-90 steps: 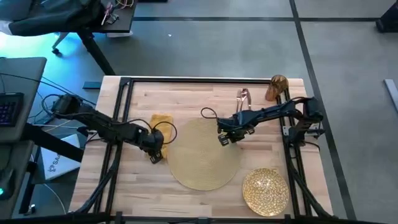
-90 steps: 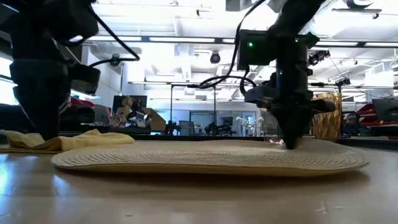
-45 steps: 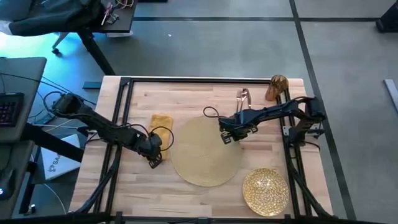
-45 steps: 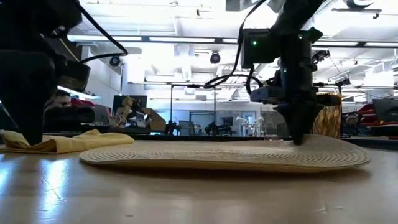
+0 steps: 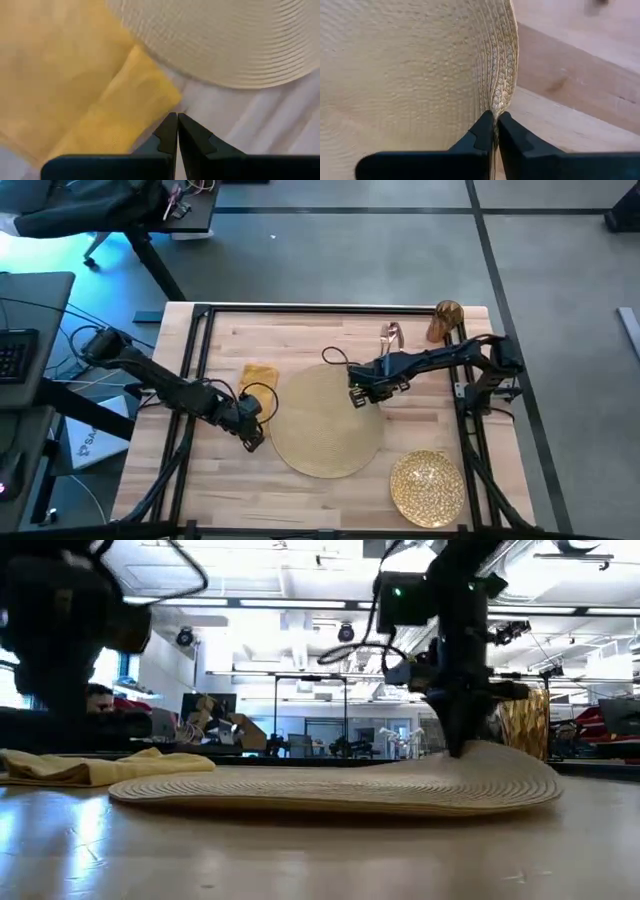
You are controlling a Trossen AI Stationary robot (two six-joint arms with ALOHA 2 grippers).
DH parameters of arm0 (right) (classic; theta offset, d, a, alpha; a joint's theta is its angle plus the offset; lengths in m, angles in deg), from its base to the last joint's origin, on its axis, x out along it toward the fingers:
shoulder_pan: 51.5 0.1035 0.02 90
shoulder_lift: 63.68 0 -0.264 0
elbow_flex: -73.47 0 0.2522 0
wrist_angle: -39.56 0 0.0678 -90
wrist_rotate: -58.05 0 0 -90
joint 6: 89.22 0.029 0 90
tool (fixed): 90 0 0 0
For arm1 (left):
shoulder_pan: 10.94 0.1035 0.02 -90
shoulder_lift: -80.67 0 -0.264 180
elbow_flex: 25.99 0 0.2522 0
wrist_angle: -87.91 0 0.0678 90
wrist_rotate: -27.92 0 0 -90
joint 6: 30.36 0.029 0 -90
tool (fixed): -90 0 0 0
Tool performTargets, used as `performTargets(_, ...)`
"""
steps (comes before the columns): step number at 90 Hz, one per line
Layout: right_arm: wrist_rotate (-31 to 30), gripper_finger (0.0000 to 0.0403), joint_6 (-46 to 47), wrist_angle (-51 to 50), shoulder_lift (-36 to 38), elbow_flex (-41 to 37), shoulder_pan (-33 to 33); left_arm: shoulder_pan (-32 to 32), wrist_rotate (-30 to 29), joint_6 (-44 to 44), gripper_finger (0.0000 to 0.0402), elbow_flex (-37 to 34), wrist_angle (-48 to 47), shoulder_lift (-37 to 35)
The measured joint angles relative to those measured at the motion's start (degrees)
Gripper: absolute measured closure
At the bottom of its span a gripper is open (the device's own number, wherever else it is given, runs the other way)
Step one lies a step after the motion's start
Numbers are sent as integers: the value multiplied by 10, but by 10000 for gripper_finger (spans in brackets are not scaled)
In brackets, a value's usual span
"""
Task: Set table place
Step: Move the brown placemat to the center center of the table, then put the brown fork on the yellow napkin
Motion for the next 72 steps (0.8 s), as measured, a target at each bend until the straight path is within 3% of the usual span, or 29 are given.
performTargets(21,-55,283,-24,-64,37,73,-27,28,-26,32,401,46,-17,-44)
performTargets(41,-79,202,-77,-84,45,76,-120,66,-34,50,401,57,-34,-53)
performTargets(56,-68,193,-153,-28,30,37,-216,114,0,43,401,57,-66,-50)
performTargets(72,-39,221,-205,57,-12,22,-286,167,27,60,401,57,-66,-50)
